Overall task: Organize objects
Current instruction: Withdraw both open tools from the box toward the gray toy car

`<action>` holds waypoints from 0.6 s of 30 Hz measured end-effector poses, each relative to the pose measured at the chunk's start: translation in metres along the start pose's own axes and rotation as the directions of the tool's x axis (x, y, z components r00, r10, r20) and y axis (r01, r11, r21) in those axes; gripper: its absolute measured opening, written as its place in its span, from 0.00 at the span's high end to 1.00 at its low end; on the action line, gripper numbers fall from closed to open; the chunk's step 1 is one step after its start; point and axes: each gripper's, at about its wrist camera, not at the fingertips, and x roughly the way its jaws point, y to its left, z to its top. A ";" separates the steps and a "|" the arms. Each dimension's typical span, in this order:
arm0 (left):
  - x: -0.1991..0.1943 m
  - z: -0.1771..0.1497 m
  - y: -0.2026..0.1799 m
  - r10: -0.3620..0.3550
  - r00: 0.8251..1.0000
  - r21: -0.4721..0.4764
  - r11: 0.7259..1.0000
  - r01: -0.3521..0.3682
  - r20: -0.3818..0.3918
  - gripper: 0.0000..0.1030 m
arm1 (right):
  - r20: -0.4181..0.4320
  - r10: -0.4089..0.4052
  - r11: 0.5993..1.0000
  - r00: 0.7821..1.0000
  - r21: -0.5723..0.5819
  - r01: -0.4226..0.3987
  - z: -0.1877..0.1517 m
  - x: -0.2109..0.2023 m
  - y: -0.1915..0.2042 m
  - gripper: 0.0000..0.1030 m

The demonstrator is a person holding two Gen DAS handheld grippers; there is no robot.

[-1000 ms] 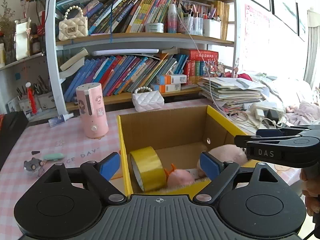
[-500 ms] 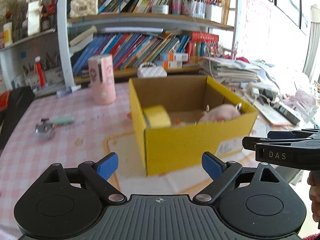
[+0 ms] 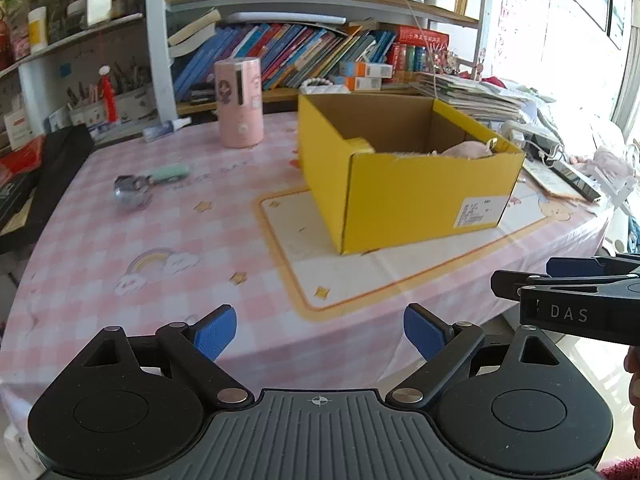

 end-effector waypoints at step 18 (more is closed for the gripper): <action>-0.041 -0.033 0.070 0.109 0.994 -0.097 0.989 -0.109 -0.010 0.10 | -0.020 0.109 0.989 0.994 -0.094 -0.110 -0.017 -0.011 0.084 0.34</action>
